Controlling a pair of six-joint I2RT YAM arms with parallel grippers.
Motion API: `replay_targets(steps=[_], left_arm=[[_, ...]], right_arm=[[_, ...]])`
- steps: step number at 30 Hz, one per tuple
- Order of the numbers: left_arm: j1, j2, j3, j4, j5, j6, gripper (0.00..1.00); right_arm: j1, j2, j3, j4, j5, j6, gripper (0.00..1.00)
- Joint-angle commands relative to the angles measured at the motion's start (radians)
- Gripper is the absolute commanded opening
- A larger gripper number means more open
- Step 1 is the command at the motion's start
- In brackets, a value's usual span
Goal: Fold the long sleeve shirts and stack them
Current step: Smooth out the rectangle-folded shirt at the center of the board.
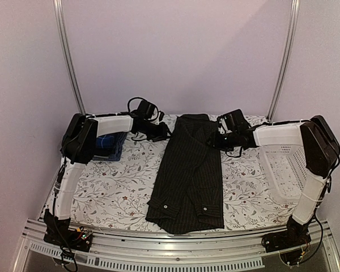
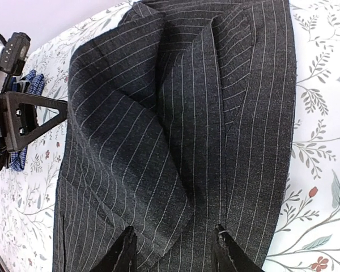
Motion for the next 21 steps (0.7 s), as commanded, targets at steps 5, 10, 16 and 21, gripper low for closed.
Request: replay_targets(steps=[5, 10, 16, 21], left_arm=[[0.016, -0.219, -0.325, 0.038, 0.042, -0.002, 0.46], [0.006, -0.424, -0.624, 0.105, 0.136, -0.049, 0.46], [-0.076, -0.619, -0.945, 0.18, 0.22, -0.106, 0.46], [-0.167, -0.709, -1.094, 0.169, 0.222, -0.152, 0.46]], right_arm=[[0.044, -0.178, -0.149, -0.084, -0.018, -0.04, 0.45], [0.108, -0.337, -0.289, -0.138, -0.023, -0.015, 0.46], [0.227, -0.525, -0.471, -0.185, -0.012, 0.094, 0.46], [0.361, -0.6, -0.54, -0.262, 0.029, 0.201, 0.47]])
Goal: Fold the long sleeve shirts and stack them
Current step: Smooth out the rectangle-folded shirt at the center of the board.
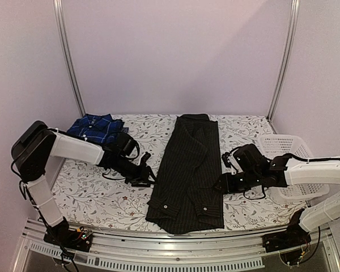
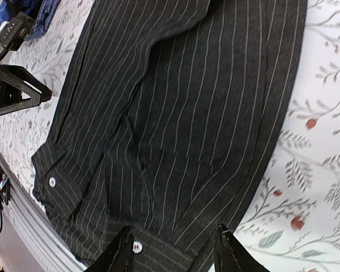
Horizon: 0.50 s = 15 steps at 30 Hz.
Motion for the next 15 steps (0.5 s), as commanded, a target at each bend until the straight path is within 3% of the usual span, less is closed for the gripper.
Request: replay_targets(steps=[1, 9, 15], left_arm=[[-0.087, -0.08, -0.113, 0.022, 0.037, -0.062, 0.46], [-0.223, -0.127, -0.2, 0.004, 0.033, -0.158, 0.43], [-0.316, -0.118, -0.202, 0.029, 0.062, -0.223, 0.11]], right_arm=[[0.107, -0.064, -0.061, -0.092, 0.037, 0.126, 0.47], [0.202, -0.175, -0.203, -0.077, -0.01, 0.279, 0.48], [0.22, -0.115, -0.216, -0.022, -0.034, 0.302, 0.43]])
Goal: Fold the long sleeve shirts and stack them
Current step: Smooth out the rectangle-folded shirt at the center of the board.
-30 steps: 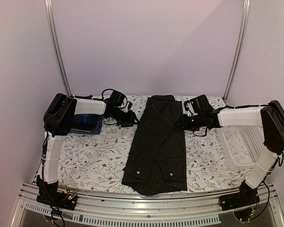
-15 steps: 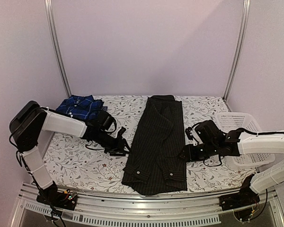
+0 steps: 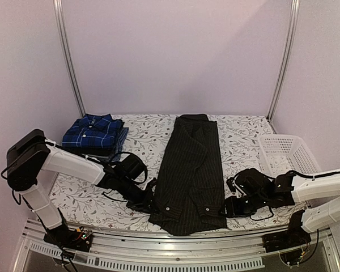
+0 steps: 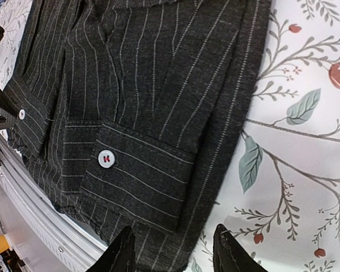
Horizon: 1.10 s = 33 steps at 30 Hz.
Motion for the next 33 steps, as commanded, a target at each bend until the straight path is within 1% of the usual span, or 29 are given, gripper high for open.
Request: replay_targets(steps=[1, 4, 8, 10, 13, 15, 16, 18, 19, 20, 21, 23, 25, 27, 30, 33], left_arm=[[-0.066, -0.014, -0.006, 0.025, 0.032, -0.065, 0.07], [-0.088, -0.05, -0.023, 0.021, 0.048, -0.102, 0.02], [-0.12, -0.09, -0.06, 0.04, 0.079, -0.156, 0.0], [-0.15, -0.101, -0.068, 0.038, 0.074, -0.177, 0.0], [-0.198, -0.114, -0.078, 0.038, 0.061, -0.216, 0.0], [-0.227, -0.126, -0.081, 0.035, 0.048, -0.235, 0.05], [-0.233, -0.133, -0.079, 0.026, 0.039, -0.241, 0.12], [-0.231, -0.156, -0.054, -0.037, -0.008, -0.229, 0.3], [-0.224, -0.168, -0.03, -0.088, -0.049, -0.206, 0.36], [-0.215, -0.181, 0.001, -0.14, -0.09, -0.186, 0.4], [-0.197, -0.194, 0.042, -0.187, -0.13, -0.166, 0.41], [-0.146, -0.219, 0.092, -0.237, -0.197, -0.129, 0.43], [-0.057, -0.225, 0.142, -0.261, -0.235, -0.062, 0.43], [0.049, -0.196, 0.211, -0.263, -0.247, 0.017, 0.43], [0.17, -0.085, 0.375, -0.29, -0.296, 0.137, 0.42], [0.244, 0.064, 0.55, -0.277, -0.352, 0.226, 0.4]], right_arm=[[0.014, 0.037, -0.012, 0.051, -0.033, 0.047, 0.4], [0.015, 0.027, -0.018, 0.04, -0.065, 0.048, 0.27], [0.015, -0.012, 0.001, -0.044, -0.073, 0.04, 0.09], [0.016, -0.034, 0.011, -0.104, -0.078, 0.037, 0.02], [0.019, -0.09, 0.024, -0.209, -0.075, 0.034, 0.0], [0.019, -0.134, 0.055, -0.277, -0.037, 0.032, 0.03], [0.019, -0.148, 0.081, -0.303, 0.0, 0.028, 0.08], [0.014, -0.161, 0.151, -0.333, 0.076, 0.004, 0.19], [0.003, -0.154, 0.181, -0.331, 0.095, -0.015, 0.23], [-0.025, -0.134, 0.209, -0.317, 0.123, -0.034, 0.27], [-0.053, -0.112, 0.232, -0.297, 0.127, -0.079, 0.3], [-0.106, -0.019, 0.306, -0.24, 0.116, -0.154, 0.35], [-0.152, 0.072, 0.376, -0.183, 0.12, -0.237, 0.38], [-0.208, 0.155, 0.451, -0.129, 0.116, -0.301, 0.4], [-0.278, 0.298, 0.588, -0.048, 0.079, -0.387, 0.42], [-0.301, 0.436, 0.768, -0.023, 0.115, -0.465, 0.45]])
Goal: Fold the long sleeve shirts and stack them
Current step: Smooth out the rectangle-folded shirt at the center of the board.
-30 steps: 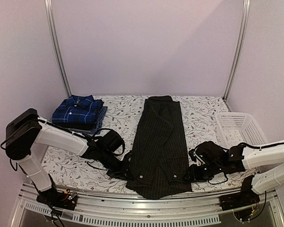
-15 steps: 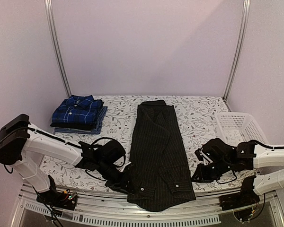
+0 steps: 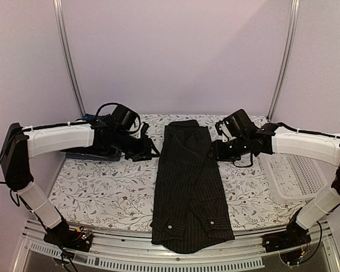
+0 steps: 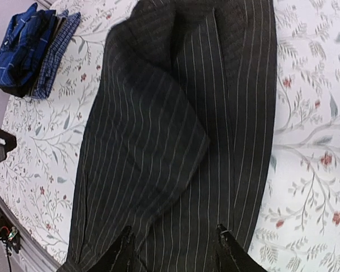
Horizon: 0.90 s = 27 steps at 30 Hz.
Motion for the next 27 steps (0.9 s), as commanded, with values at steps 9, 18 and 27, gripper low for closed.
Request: replay_targets(steps=[9, 18, 27], left_arm=[[0.188, 0.605, 0.665, 0.009, -0.172, 0.296, 0.35], [0.206, 0.866, 0.954, -0.029, -0.198, 0.327, 0.33], [0.212, 0.932, 1.006, -0.035, -0.22, 0.334, 0.24]], right_arm=[[-0.055, 0.463, 0.536, 0.104, 0.102, -0.283, 0.47], [-0.065, 0.579, 0.634, 0.11, 0.106, -0.325, 0.47], [-0.066, 0.646, 0.683, 0.118, 0.04, -0.331, 0.5]])
